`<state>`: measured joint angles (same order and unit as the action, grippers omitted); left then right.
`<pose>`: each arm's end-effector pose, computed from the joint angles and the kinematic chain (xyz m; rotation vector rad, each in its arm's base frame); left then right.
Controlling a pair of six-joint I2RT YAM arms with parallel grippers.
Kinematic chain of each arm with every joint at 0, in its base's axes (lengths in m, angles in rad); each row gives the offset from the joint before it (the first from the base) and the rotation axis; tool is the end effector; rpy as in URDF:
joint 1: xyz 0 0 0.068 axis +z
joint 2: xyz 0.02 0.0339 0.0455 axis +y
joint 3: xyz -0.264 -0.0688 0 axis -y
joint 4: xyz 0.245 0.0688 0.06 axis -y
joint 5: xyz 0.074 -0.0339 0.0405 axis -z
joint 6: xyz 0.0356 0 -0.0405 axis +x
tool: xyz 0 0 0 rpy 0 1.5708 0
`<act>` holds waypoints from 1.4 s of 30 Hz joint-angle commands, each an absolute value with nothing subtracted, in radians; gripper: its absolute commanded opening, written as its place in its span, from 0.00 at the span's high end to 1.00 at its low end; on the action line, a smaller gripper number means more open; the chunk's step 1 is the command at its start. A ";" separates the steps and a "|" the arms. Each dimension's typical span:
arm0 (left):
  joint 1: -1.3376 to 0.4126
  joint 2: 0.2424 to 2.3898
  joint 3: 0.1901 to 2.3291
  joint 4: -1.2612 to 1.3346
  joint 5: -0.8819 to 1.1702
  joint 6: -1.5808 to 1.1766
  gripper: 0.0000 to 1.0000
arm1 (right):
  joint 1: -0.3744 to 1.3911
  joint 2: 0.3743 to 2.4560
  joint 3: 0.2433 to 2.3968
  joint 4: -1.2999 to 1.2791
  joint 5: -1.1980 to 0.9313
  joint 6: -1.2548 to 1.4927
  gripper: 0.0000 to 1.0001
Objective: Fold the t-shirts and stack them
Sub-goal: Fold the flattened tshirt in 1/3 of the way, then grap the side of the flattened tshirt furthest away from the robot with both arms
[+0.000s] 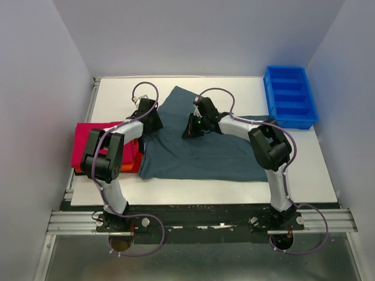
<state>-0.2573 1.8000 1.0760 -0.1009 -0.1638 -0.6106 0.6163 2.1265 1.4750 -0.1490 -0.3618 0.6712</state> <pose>0.3664 -0.0904 0.1731 -0.4958 2.3402 -0.2153 0.3723 0.2792 0.1599 -0.1192 2.5587 0.9952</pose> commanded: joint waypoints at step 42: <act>-0.156 2.729 2.409 -0.367 0.265 -0.768 0.35 | 0.405 1.410 0.874 -0.026 -0.138 0.517 0.78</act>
<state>-0.1585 2.6907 2.4153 -0.3283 0.1242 -0.6960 0.4938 1.4258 0.9085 -0.0319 -0.1215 0.5240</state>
